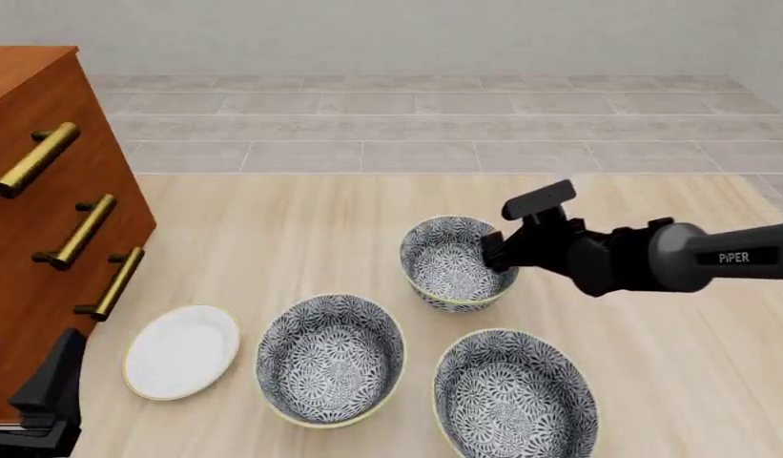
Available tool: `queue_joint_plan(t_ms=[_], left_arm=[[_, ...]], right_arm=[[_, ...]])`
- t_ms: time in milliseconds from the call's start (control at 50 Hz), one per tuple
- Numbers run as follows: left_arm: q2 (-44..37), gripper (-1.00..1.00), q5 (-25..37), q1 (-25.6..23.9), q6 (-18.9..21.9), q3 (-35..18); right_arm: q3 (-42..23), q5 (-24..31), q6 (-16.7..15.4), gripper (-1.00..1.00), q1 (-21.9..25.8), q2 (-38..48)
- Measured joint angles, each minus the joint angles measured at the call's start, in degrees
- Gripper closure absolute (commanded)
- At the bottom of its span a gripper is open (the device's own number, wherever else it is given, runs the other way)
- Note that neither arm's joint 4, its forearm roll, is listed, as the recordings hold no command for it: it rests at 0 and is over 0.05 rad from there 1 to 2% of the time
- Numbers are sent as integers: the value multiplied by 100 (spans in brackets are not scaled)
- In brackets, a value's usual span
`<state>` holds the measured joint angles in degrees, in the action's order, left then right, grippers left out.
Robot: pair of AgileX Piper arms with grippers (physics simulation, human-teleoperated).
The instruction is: Stack the bowl at the front on the bowl in the middle.
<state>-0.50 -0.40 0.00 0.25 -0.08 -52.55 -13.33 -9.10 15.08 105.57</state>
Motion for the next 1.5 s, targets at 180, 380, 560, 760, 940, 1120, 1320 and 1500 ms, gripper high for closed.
queue_joint_plan(t_ms=[180, 380, 560, 760, 940, 1120, 1320, 1500], left_arm=[[-9, -100, -7, -1, 0, -2], [-8, -100, -7, -1, 0, -2], [-8, -100, -7, -1, 1, -2], [-7, -100, -7, -1, 1, -3], [-8, -100, -7, -2, 1, -3], [-8, -100, -7, -2, 1, -3], [-8, -100, -7, -1, 1, -3], [-8, -100, -7, -1, 1, -3]], right_arm=[[-21, -58, 82, -100, 49, 143], [-53, -129, 142, -100, 88, 310], [-83, -197, 166, -100, 94, 449], [-94, -251, 146, 100, 89, 457], [-66, -266, 125, 100, 86, 403], [-47, -165, 91, 100, 105, 188], [-43, 250, 80, 100, 191, -465], [-116, 717, 38, 100, 265, -1125]])
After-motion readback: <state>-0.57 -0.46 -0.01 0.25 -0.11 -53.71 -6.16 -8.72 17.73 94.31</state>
